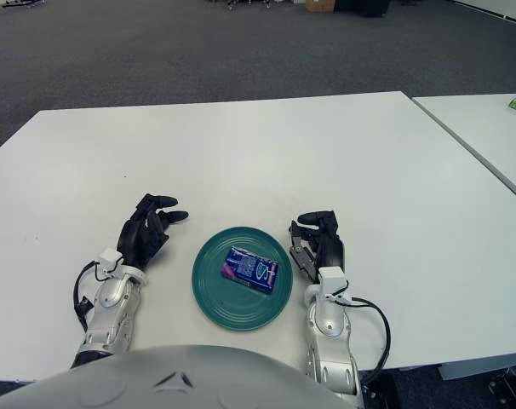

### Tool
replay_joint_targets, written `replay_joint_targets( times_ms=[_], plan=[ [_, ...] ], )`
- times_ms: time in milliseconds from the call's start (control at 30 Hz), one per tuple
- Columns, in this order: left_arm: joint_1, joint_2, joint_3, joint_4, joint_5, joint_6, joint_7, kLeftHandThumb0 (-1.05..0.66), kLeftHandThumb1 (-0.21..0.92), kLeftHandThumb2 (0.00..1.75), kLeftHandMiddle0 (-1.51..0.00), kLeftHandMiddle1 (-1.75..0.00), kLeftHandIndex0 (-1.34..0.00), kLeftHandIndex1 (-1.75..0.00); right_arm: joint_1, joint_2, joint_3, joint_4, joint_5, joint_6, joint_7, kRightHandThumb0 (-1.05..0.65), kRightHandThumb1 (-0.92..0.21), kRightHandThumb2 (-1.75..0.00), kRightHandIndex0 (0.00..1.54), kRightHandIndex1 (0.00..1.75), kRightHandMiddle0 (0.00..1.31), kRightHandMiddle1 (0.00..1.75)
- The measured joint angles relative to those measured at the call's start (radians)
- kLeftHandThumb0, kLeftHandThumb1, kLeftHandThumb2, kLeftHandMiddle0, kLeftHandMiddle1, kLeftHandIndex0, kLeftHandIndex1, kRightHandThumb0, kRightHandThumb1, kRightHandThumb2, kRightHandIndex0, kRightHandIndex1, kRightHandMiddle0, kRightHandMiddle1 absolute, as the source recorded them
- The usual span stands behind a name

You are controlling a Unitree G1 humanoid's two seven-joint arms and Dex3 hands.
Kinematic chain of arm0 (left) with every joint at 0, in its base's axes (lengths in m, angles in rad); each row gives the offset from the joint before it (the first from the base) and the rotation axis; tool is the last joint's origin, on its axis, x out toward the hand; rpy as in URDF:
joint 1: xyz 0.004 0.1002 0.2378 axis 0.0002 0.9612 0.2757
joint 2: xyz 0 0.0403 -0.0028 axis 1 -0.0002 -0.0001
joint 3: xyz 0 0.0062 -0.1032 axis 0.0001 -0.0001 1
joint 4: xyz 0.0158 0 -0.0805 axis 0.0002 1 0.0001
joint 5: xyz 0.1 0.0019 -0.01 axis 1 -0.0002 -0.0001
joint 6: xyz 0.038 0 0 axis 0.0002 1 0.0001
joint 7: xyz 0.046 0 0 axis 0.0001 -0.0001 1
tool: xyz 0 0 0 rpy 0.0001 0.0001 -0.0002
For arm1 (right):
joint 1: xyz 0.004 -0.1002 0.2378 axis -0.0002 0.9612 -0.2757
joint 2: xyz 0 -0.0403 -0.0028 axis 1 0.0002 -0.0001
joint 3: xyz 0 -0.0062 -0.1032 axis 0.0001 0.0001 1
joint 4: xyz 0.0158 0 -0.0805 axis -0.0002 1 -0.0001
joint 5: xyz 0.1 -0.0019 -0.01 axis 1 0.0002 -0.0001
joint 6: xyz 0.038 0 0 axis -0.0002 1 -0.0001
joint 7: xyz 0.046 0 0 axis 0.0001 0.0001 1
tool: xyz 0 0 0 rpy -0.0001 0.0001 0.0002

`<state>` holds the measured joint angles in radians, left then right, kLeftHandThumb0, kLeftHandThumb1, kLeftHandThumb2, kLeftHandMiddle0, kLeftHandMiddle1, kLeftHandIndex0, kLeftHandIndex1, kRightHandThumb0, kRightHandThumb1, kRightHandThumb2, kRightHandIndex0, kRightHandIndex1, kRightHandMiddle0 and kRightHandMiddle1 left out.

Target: Put the gum into the plate.

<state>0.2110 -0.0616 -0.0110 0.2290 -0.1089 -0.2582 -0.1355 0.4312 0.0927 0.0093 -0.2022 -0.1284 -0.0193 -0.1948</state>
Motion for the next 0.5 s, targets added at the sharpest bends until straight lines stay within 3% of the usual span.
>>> replay_joint_targets(
  times_ms=[333, 500],
  plan=[
    [0.047, -0.008, -0.022, -0.051, 0.041, 0.001, 0.028, -0.90, 0.92, 0.93, -0.61, -1.20, -0.30, -1.47, -0.005, -0.003, -0.003, 0.019, 0.001, -0.027, 0.006, -0.34, -0.92, -0.52, 0.44, 1.03, 0.19, 1.75],
    [0.076, -0.014, -0.035, -0.095, 0.080, 0.030, 0.067, -0.86, 0.92, 0.95, -0.53, -1.04, -0.21, -1.28, -0.004, -0.002, -0.002, 0.021, -0.001, -0.032, 0.003, -0.34, -0.92, -0.52, 0.43, 1.03, 0.19, 1.75]
  ],
)
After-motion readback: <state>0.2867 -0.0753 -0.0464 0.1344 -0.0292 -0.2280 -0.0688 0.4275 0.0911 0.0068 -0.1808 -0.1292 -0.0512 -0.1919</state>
